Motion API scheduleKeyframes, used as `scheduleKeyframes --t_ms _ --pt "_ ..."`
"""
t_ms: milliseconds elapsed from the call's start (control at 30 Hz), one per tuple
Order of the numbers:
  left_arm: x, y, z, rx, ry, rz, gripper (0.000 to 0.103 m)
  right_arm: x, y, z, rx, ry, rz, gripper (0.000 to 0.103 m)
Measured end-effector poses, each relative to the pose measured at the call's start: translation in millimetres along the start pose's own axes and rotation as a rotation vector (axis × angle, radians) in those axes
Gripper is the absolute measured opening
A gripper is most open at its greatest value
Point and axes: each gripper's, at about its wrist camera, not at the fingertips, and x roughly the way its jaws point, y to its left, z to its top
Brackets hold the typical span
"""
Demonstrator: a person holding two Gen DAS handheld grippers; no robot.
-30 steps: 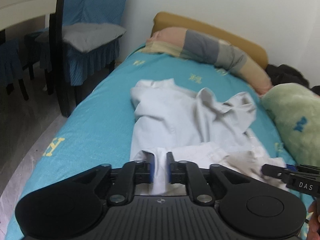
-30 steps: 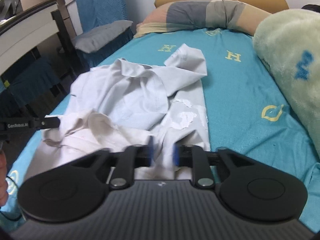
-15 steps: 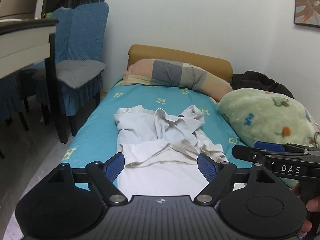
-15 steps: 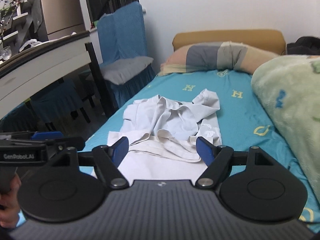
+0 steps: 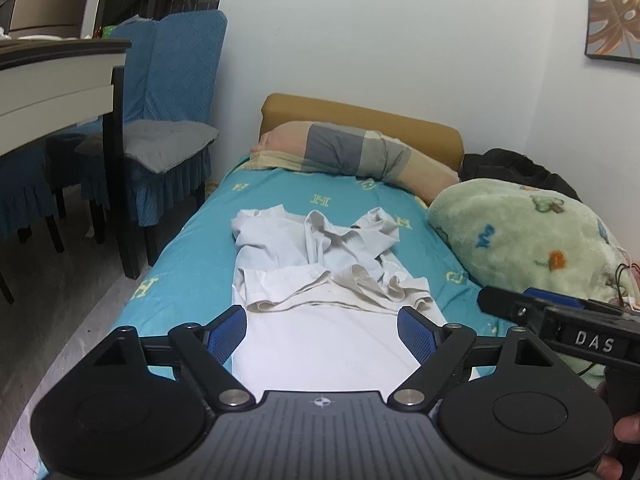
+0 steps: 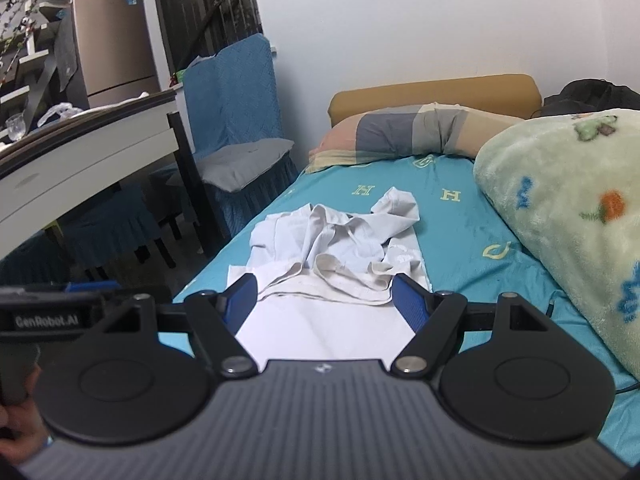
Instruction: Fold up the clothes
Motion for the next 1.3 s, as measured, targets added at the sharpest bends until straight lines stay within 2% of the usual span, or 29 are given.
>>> scheduleKeyframes --t_ms 133,233,367,533,667,767,900,933,1000,1033,1100,1167,1200,1233,1300 --pt "6 1 -1 -0.013 0.017 -0.002 0.084 2 -1 -1 0.004 0.002 -0.002 0.076" --pt "14 6 -3 -0.060 0.059 -0.018 0.084 4 -1 -2 0.007 0.008 -0.001 0.076" --pt "37 35 -11 -0.276 0.191 -0.094 0.084 10 -11 -6 0.091 0.055 0.014 0.076" --pt "70 68 -37 -0.528 0.343 -0.129 0.084 30 -32 -27 0.325 0.171 0.074 0.076" --pt "96 94 -57 -0.730 0.464 -0.156 0.079 50 -45 -51 0.533 0.272 0.124 0.077" --pt "110 107 -69 -0.831 0.492 -0.158 0.076 65 -55 -69 0.690 0.347 0.162 0.077" --pt "119 113 -72 -0.891 0.473 -0.171 0.075 83 -68 -92 0.889 0.428 0.194 0.077" --pt "120 114 -72 -0.900 0.465 -0.164 0.072 84 -71 -98 0.926 0.422 0.176 0.075" --pt "122 117 -72 -0.935 0.444 -0.135 0.053 85 -79 -106 0.998 0.395 0.142 0.066" --pt "123 119 -72 -0.950 0.437 -0.123 0.048 84 -83 -107 1.024 0.366 0.123 0.065" --pt "124 123 -72 -0.967 0.428 -0.111 0.022 82 -91 -108 1.061 0.313 0.080 0.061" --pt "125 125 -70 -0.975 0.420 -0.113 0.016 80 -97 -107 1.080 0.282 0.025 0.046" --pt "125 125 -69 -0.980 0.416 -0.113 0.013 79 -99 -107 1.082 0.278 -0.002 0.028" --pt "125 125 -66 -0.979 0.403 -0.117 0.012 79 -99 -106 1.077 0.277 -0.015 0.018" --pt "121 124 -56 -0.966 0.365 -0.138 0.011 77 -98 -103 1.059 0.276 -0.026 0.015"
